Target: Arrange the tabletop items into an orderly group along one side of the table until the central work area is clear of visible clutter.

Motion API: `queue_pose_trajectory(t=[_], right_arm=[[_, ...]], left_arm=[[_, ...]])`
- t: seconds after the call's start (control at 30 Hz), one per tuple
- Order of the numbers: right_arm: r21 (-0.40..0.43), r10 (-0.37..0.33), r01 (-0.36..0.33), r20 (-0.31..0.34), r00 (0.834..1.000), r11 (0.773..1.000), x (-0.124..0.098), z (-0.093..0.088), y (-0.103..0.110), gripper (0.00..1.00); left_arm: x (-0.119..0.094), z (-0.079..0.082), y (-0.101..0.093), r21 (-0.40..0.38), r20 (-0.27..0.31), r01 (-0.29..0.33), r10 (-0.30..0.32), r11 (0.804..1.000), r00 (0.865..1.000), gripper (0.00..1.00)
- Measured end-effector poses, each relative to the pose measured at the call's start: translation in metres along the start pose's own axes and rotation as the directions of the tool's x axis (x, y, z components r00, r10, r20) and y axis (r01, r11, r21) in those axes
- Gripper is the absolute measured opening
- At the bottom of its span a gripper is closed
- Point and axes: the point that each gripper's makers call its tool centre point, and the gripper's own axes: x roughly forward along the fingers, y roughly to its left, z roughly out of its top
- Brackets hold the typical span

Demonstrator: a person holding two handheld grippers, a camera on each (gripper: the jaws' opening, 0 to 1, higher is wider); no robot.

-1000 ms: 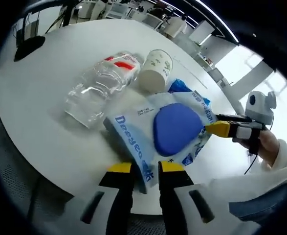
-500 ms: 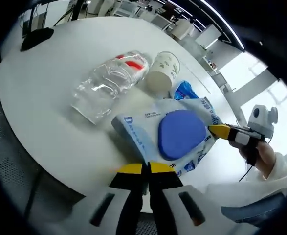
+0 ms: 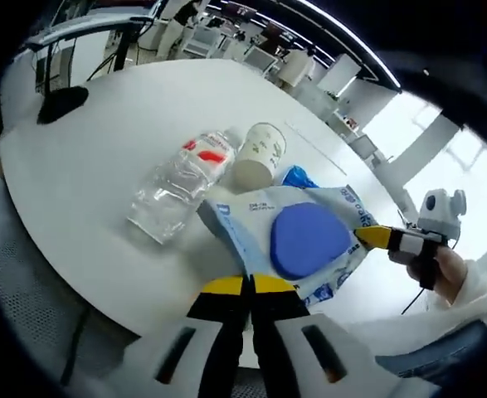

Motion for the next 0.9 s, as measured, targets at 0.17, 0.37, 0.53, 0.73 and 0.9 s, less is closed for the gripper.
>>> queue_pose_trajectory(t=[0.17, 0.37, 0.53, 0.73, 0.9], right_arm=[[0.016, -0.002, 0.002, 0.038, 0.999, 1.000, -0.012, 0.003, -0.001, 0.00], [0.071, -0.036, 0.029, 0.097, 0.995, 0.997, -0.038, 0.004, -0.014, 0.00], [0.143, -0.073, 0.051, 0.151, 0.986, 0.988, -0.065, 0.002, -0.029, 0.00], [0.216, -0.124, 0.078, 0.207, 0.971, 0.973, -0.106, 0.002, -0.056, 0.00], [0.255, -0.151, 0.086, 0.245, 0.958, 0.963, -0.137, 0.003, -0.080, 0.00]], left_arm=[[-0.004, 0.007, -0.011, 0.011, 0.027, 0.012, -0.012, 1.000, 1.000, 0.00], [0.000, 0.014, -0.039, 0.088, 0.002, 0.042, -0.043, 0.995, 0.999, 0.00], [0.007, 0.023, -0.070, 0.159, -0.031, 0.089, -0.085, 0.983, 0.996, 0.00], [0.025, 0.030, -0.117, 0.220, -0.058, 0.146, -0.137, 0.964, 0.989, 0.00], [0.038, 0.029, -0.155, 0.205, -0.072, 0.198, -0.187, 0.958, 0.980, 0.00]])
